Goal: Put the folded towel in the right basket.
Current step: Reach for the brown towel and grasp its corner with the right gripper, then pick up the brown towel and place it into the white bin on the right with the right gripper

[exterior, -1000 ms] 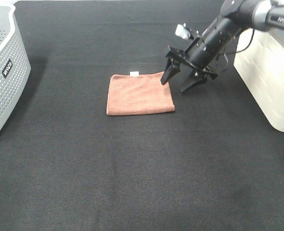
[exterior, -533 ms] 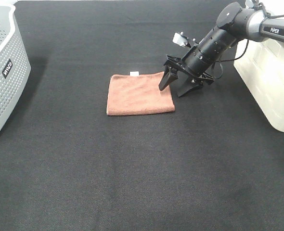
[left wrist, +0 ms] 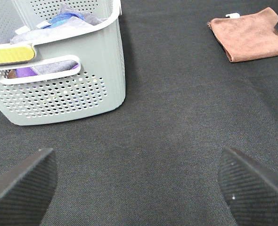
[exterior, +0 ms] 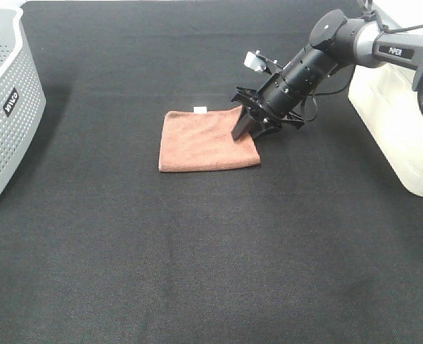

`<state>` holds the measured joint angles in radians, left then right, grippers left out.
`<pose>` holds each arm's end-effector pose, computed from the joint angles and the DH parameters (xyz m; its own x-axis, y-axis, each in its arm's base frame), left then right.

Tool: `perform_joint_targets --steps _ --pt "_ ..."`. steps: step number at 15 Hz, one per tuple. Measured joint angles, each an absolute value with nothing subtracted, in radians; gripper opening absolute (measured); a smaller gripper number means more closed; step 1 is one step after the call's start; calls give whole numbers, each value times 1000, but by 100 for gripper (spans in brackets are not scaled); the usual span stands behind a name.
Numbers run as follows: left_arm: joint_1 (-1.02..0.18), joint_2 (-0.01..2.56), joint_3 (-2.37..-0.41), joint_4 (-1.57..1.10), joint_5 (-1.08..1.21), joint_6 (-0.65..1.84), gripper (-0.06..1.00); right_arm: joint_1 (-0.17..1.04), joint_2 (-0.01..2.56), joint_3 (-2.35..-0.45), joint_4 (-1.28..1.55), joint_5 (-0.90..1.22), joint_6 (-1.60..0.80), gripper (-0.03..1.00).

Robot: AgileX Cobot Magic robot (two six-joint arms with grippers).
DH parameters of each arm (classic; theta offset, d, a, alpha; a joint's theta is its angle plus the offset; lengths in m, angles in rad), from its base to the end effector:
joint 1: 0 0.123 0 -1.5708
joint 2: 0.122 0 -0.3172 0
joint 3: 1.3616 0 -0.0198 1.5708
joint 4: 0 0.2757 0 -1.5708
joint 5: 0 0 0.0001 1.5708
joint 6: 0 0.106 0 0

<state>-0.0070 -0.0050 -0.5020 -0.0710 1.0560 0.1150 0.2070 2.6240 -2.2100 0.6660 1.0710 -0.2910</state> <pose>-0.0030 -0.0065 0.2837 -0.4382 0.0828 -0.8951 0.0976 0.9942 0.0442 0.5604 0.1765 0.0899 -0.9603 -0.1424 -0.2399 -0.2537 0.8032 0.5390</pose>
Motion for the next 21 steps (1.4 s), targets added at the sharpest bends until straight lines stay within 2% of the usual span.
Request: perform_joint_targets --steps 2,9,16,21 --pt "-7 -5 -502 -71 1056 115 88 207 2629 -2210 666 1068 -290 1" --pt "-7 -5 -502 -71 1056 115 88 207 2581 -2223 663 1084 -271 0" --pt "-7 -5 -502 -71 1056 115 88 207 2294 -2258 500 1207 -243 0" --pt "-7 -5 -502 -71 1056 115 88 207 2117 -2258 323 1211 -186 0"
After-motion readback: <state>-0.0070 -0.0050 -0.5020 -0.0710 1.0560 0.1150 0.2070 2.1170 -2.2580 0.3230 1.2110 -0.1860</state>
